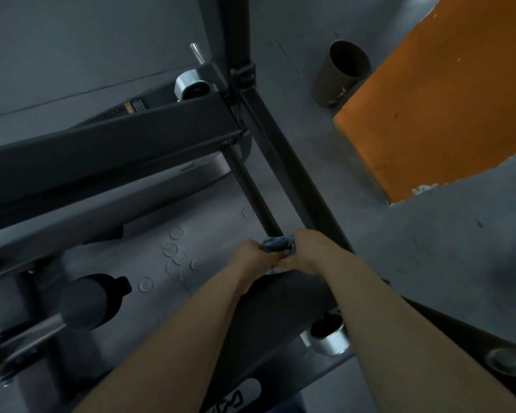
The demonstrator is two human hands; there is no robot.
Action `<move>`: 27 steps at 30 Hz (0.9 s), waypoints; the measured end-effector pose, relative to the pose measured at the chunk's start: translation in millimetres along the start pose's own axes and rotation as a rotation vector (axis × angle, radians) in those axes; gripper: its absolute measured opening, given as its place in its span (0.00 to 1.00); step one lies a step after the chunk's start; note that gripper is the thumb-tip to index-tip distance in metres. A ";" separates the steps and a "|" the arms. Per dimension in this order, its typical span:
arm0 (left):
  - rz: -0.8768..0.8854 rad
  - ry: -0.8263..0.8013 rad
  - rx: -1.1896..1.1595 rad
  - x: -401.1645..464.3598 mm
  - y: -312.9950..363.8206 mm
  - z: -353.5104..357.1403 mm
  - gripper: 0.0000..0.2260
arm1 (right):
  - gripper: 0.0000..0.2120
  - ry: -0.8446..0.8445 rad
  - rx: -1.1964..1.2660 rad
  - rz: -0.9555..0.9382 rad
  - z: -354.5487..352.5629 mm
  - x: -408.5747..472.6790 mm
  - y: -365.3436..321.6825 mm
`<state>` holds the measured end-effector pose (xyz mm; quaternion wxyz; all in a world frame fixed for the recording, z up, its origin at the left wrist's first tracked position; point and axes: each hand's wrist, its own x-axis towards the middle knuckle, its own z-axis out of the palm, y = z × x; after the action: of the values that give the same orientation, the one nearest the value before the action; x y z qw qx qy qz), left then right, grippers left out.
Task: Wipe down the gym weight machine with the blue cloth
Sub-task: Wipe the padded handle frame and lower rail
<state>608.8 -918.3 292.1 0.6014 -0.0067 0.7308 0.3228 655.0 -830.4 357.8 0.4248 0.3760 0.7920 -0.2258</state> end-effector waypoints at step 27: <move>0.087 0.048 0.144 -13.5 -2.5 -8.3 0.09 | 0.11 0.368 -0.134 0.057 32.4 6.1 -11.2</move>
<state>606.3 -929.4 303.4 0.5681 0.0605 0.7660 0.2949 660.2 -856.7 335.6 0.3033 0.4041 0.8585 -0.0880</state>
